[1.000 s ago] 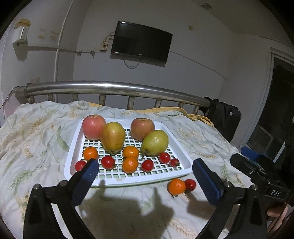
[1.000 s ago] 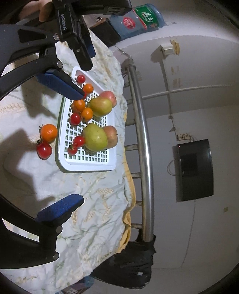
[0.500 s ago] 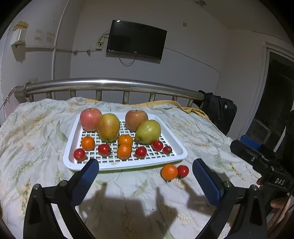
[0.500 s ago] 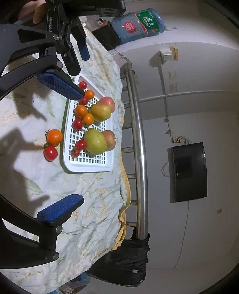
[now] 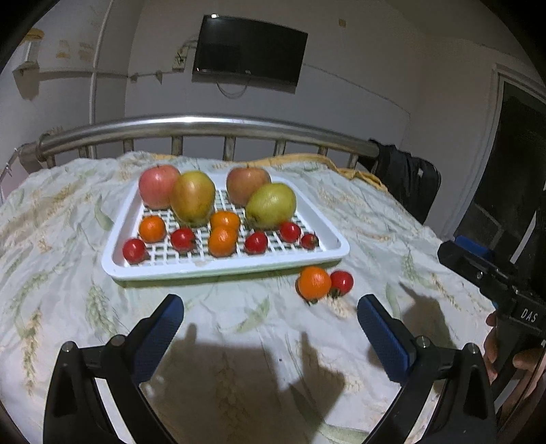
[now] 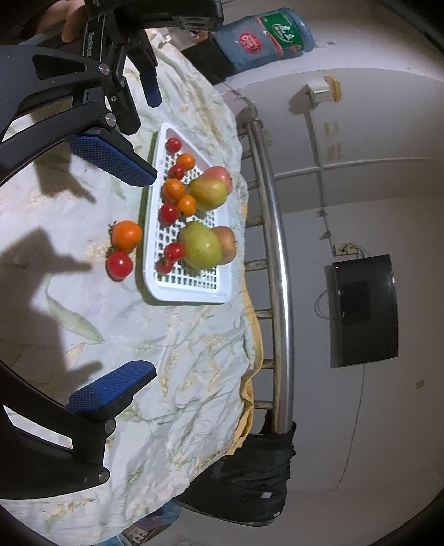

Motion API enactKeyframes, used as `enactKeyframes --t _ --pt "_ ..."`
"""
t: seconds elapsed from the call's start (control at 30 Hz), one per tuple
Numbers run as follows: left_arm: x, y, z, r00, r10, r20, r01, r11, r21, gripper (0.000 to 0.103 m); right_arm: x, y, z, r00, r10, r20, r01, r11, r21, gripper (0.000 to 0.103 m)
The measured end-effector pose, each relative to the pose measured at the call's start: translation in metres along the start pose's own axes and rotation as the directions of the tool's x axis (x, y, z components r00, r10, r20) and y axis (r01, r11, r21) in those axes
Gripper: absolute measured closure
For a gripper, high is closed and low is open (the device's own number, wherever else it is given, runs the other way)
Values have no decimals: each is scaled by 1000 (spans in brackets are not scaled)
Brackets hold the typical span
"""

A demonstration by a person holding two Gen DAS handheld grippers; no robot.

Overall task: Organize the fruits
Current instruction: 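Move both grippers toward the last mandarin and red tomato on the sheet, then grasp the mandarin with the left gripper while the right gripper grasps the red tomato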

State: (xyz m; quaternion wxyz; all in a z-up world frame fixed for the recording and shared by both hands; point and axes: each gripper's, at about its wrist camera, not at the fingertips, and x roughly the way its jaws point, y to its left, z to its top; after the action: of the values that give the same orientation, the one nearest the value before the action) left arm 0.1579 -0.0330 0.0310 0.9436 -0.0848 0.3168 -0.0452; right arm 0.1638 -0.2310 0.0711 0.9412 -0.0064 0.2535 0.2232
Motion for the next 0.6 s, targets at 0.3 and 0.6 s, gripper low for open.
enactKeyframes --t 0.3,0.6 --pt "29 1 -16 993 -7 -121 7 1000 -1 0 29 -8 -18 991 -17 -133 14 1000 -23 0" --pt "65 -12 -2 972 -109 -210 101 994 -45 14 70 -5 -29 965 -24 -260 -8 992 -123 23"
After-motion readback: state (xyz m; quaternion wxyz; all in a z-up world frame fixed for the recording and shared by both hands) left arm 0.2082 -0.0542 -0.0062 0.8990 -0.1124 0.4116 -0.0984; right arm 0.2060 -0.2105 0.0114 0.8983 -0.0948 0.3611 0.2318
